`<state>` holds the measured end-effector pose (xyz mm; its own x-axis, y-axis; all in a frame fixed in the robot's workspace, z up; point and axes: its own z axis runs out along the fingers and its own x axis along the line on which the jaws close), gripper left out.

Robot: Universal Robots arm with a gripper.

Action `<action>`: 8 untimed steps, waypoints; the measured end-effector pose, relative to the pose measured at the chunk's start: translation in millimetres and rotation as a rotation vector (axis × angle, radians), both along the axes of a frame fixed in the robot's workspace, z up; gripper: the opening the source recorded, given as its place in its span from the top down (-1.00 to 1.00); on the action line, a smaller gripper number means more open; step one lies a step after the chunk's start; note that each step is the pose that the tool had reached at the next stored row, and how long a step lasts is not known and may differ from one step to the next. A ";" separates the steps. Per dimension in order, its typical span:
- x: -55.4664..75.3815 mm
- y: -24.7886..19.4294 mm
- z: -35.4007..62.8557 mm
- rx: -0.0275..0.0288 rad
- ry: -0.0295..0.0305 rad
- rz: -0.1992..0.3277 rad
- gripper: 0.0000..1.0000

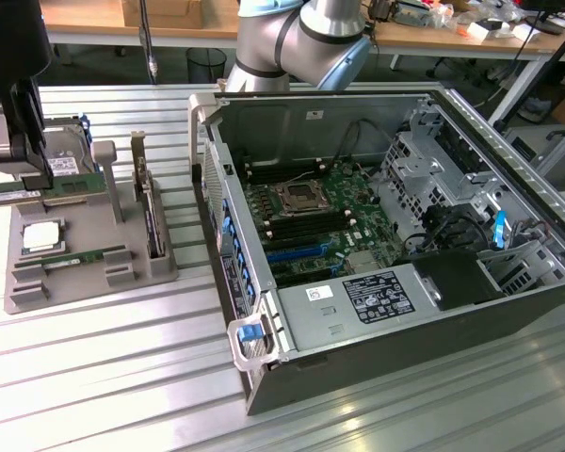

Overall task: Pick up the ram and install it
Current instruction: 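Pick up the ram and move it above insertion slot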

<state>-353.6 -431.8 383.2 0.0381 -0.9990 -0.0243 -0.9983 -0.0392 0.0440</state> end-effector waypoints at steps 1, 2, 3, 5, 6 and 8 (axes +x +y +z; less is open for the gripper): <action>0.0 0.0 2.6 0.0000 0.0000 0.000 0.76; 0.0 0.0 3.6 0.0000 0.0000 0.000 0.76; 0.0 0.0 4.4 0.0000 0.0000 0.000 0.76; 0.0 0.0 7.6 0.0000 0.0000 0.000 0.76; 0.0 0.0 8.3 0.0000 0.0000 0.000 0.76; 0.0 0.0 11.0 0.0000 0.0001 0.000 0.76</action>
